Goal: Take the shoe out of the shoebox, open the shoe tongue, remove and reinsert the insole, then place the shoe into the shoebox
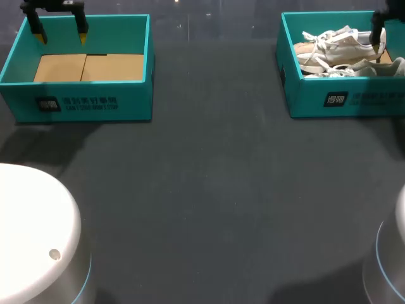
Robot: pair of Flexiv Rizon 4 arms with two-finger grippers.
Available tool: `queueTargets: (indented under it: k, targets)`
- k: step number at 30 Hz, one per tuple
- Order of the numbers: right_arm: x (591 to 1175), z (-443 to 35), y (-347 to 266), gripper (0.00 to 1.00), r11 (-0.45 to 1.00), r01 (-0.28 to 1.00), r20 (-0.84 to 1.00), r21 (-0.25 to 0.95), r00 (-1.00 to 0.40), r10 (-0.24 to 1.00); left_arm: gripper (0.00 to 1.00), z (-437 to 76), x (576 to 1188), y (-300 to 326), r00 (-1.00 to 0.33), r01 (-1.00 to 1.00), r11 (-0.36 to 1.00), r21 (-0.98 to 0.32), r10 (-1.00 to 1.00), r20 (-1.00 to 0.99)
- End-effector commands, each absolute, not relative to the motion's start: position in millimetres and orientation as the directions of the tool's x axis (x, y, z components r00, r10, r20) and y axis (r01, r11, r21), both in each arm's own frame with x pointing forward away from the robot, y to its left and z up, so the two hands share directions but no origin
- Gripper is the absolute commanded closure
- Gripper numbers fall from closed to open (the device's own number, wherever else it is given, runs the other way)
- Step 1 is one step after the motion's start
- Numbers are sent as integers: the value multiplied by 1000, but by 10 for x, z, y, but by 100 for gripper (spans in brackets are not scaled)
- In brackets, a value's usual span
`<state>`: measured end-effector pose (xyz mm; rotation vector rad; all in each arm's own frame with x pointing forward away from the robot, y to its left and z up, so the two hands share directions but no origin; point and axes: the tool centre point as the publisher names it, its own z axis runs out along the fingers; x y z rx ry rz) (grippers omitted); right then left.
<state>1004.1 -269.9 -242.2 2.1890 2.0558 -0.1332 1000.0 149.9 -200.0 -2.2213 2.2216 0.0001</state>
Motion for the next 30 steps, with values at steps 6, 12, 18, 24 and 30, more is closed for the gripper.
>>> queueTargets:
  k: [6,12,18,24,30]
  targets:
    - [10186,-2674,-2972,0,-55,998,-158,18,57,986,0,-2000,10000,1499,0,-1000,0,0,-1000,0]
    - [10224,-2862,-3097,9,-47,999,-155,5,48,987,0,-2000,10000,1499,0,-1000,0,0,-1000,0]
    - [10227,-3034,-3181,17,-38,999,-146,2,38,989,0,-2000,10000,1499,0,-1000,0,0,-1000,0]
    - [10207,-3195,-3255,18,-43,999,-138,-17,40,990,0,-2000,10000,1499,0,-1000,0,0,-1000,0]
    - [10219,-3347,-3285,15,-36,999,-134,-29,32,990,0,-2000,10000,1499,0,-1000,0,0,-1000,0]
